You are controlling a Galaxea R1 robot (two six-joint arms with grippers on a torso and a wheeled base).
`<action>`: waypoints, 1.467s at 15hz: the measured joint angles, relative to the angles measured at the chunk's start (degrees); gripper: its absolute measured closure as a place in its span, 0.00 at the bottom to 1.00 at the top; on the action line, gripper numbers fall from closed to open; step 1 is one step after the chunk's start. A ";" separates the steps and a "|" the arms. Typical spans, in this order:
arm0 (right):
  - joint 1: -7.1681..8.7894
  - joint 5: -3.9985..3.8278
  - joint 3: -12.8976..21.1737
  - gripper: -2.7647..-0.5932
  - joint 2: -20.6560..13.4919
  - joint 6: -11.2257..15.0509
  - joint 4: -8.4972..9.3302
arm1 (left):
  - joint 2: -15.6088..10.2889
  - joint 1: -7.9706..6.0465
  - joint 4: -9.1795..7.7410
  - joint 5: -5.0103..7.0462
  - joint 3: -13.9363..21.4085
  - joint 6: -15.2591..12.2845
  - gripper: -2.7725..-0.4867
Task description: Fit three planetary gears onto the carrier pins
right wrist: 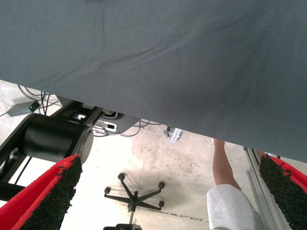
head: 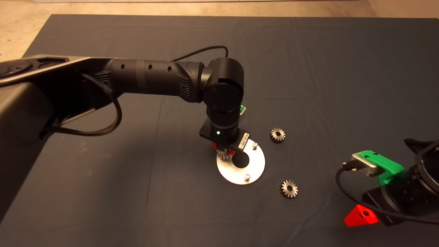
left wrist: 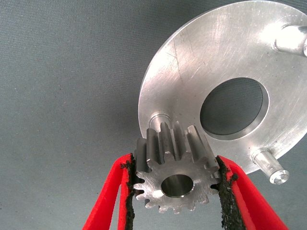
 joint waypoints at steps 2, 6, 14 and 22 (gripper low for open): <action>0.00 0.00 0.00 0.01 0.00 0.00 0.00 | -0.01 0.00 0.30 0.00 0.00 0.11 0.81; 0.00 0.00 0.00 0.01 0.00 0.02 0.00 | -0.04 0.00 1.25 0.00 -0.44 1.59 0.81; 0.00 0.01 0.00 0.01 -0.01 0.16 0.00 | -0.76 0.00 1.88 -0.02 -0.88 2.16 0.81; 0.00 0.00 0.00 0.01 0.00 0.16 0.00 | -0.96 0.02 1.88 0.00 0.26 2.11 0.81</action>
